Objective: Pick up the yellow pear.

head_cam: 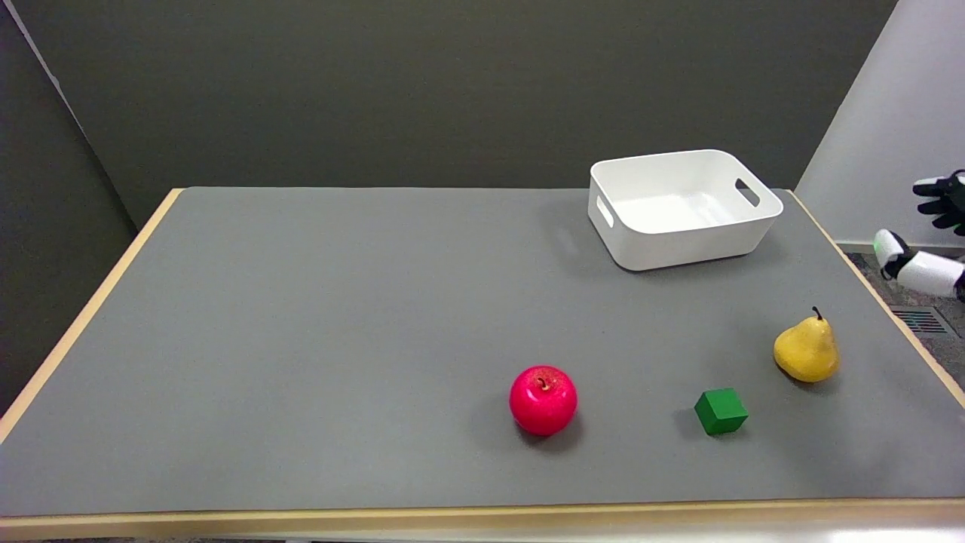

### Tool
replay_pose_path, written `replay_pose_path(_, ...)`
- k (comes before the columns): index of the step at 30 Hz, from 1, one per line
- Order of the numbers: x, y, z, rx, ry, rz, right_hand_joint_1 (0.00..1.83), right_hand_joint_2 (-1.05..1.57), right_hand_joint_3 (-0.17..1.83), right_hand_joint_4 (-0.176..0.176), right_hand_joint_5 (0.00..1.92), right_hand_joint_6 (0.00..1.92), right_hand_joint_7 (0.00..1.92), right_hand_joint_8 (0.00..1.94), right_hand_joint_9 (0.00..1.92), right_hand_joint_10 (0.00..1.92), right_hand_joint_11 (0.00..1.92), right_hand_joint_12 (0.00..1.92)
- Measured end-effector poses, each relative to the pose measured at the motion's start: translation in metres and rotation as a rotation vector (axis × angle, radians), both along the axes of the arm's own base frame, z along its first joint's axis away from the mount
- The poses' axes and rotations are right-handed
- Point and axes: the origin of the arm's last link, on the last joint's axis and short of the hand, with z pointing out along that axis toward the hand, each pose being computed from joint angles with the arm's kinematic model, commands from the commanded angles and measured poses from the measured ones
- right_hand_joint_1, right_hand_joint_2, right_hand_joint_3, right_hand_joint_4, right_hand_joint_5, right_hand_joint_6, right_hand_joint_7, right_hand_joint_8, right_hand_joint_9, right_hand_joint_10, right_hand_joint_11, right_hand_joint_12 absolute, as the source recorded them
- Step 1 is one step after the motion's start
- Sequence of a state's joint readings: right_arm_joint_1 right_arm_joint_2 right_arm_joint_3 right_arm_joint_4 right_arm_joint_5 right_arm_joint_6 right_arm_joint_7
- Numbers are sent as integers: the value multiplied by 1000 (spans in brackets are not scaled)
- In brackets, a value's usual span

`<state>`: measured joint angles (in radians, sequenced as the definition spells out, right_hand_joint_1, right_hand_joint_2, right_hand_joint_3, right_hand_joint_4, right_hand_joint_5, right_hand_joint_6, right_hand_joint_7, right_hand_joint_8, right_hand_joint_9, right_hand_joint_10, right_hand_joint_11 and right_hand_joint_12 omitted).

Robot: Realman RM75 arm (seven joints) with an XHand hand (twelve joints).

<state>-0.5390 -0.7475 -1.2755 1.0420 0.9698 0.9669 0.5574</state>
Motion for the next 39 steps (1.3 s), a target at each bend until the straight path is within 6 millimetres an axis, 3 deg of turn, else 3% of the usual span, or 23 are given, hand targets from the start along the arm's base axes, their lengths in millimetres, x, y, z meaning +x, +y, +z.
replay_pose_path(8, 22, -18, 23, 16, -50, -109, 525, 602, 843, 23, 384, 719, 580, 732, 522, 1208, 408, 1676)
replay_pose_path(17, 45, -13, 33, 20, -109, -173, 494, 600, 836, 27, 388, 731, 583, 735, 525, 1210, 420, 1687)
replay_pose_path(29, 48, 1, 9, 79, -145, -238, 470, 589, 840, 19, 386, 721, 548, 685, 469, 1178, 399, 1670)
replay_pose_path(36, 37, 7, -13, 129, -154, -297, 338, 536, 891, -18, 328, 628, 348, 498, 251, 862, 217, 1452)
replay_pose_path(39, 33, 10, -20, 143, -157, -317, 360, 545, 845, -42, 304, 572, 287, 420, 173, 802, 163, 1393)
